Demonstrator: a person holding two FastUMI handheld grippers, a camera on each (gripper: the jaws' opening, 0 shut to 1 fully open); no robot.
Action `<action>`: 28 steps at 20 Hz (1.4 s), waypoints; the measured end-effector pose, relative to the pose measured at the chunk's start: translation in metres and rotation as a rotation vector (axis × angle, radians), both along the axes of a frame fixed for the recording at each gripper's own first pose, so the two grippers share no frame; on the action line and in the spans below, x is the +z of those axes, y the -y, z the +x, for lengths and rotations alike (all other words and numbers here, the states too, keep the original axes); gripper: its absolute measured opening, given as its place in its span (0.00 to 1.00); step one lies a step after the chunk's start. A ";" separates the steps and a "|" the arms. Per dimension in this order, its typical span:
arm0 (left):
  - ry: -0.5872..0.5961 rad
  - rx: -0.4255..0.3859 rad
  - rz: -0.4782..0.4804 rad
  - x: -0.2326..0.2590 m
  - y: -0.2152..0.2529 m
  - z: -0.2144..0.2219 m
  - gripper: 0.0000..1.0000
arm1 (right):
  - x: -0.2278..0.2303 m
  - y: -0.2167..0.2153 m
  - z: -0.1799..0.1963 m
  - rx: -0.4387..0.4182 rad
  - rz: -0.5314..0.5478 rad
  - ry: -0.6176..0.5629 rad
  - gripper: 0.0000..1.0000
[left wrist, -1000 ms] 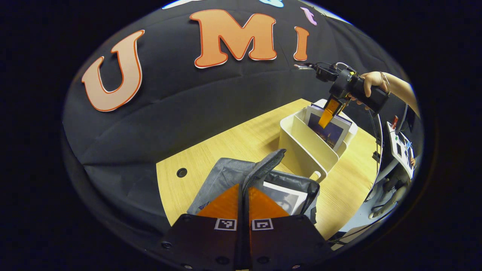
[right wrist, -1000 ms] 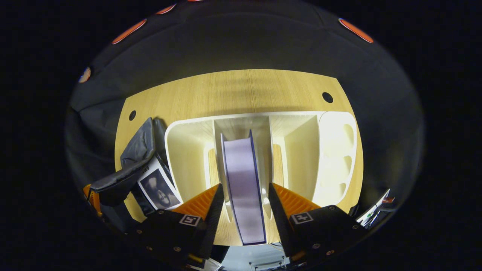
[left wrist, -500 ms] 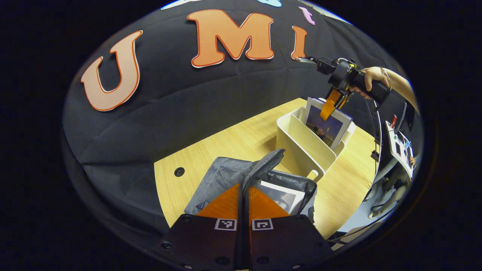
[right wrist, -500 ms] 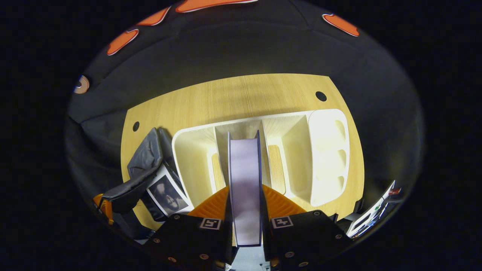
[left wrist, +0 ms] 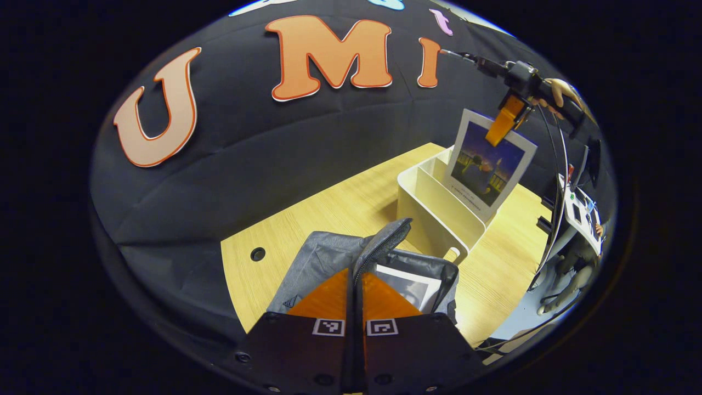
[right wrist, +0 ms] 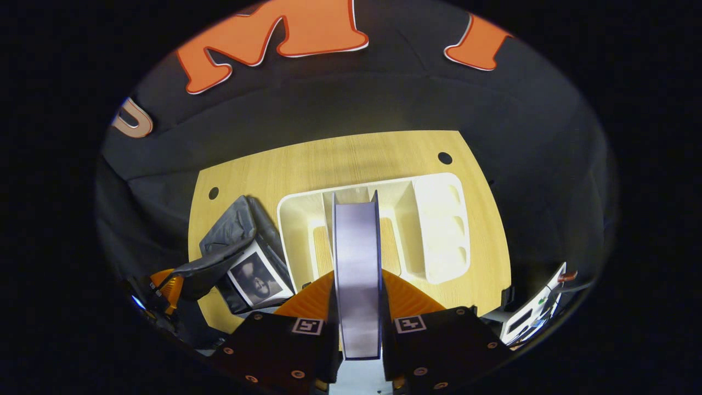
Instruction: Open the schoolbag, grab two books from the bookshelf and put them into the schoolbag.
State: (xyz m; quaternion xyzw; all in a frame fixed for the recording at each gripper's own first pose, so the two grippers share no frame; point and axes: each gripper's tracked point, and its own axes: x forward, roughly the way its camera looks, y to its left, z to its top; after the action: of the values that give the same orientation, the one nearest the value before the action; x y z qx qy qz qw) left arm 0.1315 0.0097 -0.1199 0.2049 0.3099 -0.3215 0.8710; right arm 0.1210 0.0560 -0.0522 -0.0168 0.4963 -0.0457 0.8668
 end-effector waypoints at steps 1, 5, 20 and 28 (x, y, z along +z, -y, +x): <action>0.006 -0.005 0.007 0.002 -0.001 0.002 0.01 | 0.006 -0.002 -0.008 -0.002 0.018 0.015 0.33; 0.009 -0.022 0.012 0.008 0.000 0.009 0.01 | 0.030 -0.004 -0.039 -0.029 0.095 0.096 0.33; 0.031 -0.115 0.064 0.016 0.008 0.017 0.01 | -0.039 -0.068 -0.143 -0.296 0.875 0.285 0.31; 0.042 -0.115 0.066 0.022 0.005 0.011 0.00 | -0.129 -0.130 -0.135 -0.360 1.134 0.240 0.31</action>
State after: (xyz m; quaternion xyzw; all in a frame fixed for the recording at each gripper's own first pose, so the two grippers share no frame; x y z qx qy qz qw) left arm 0.1429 0.0048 -0.0978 0.2576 0.2897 -0.3560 0.8503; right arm -0.0140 0.1861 -0.1812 0.5370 0.3370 0.0783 0.7694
